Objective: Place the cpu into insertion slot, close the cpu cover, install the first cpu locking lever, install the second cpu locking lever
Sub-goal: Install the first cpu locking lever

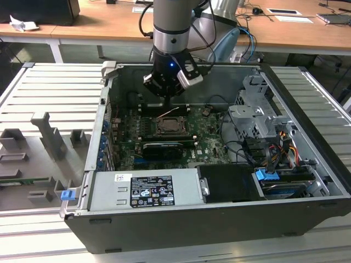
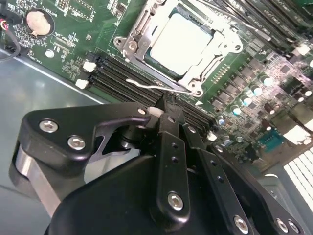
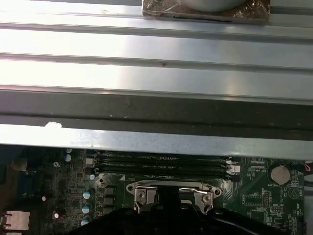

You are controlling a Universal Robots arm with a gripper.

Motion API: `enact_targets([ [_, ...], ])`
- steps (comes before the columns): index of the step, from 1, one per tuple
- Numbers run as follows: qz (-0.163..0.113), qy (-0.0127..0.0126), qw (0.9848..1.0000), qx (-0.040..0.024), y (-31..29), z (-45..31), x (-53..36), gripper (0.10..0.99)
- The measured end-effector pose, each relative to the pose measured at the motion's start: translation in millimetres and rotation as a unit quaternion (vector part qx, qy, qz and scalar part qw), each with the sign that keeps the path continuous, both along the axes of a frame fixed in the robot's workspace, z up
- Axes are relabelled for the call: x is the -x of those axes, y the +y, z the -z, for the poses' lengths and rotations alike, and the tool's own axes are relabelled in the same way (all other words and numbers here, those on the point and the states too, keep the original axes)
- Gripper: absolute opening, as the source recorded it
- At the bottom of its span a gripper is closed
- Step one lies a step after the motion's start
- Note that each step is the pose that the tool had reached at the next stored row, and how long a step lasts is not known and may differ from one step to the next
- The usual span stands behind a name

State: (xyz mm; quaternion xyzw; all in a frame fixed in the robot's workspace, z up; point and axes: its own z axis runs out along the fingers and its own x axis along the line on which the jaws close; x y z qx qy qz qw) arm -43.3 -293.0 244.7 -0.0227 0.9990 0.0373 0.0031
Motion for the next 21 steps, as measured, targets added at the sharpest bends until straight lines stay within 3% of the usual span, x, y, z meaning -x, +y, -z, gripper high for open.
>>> enact_targets([
  [8,-0.002,0.0,1.0,-0.0046,1.2,14.0,-3.9,0.106],
  [11,-0.004,0.0,1.0,-0.0047,4.6,16.7,-5.8,0.106],
  [21,-0.004,0.0,1.0,-0.0048,5.8,25.6,-15.6,0.106],
])
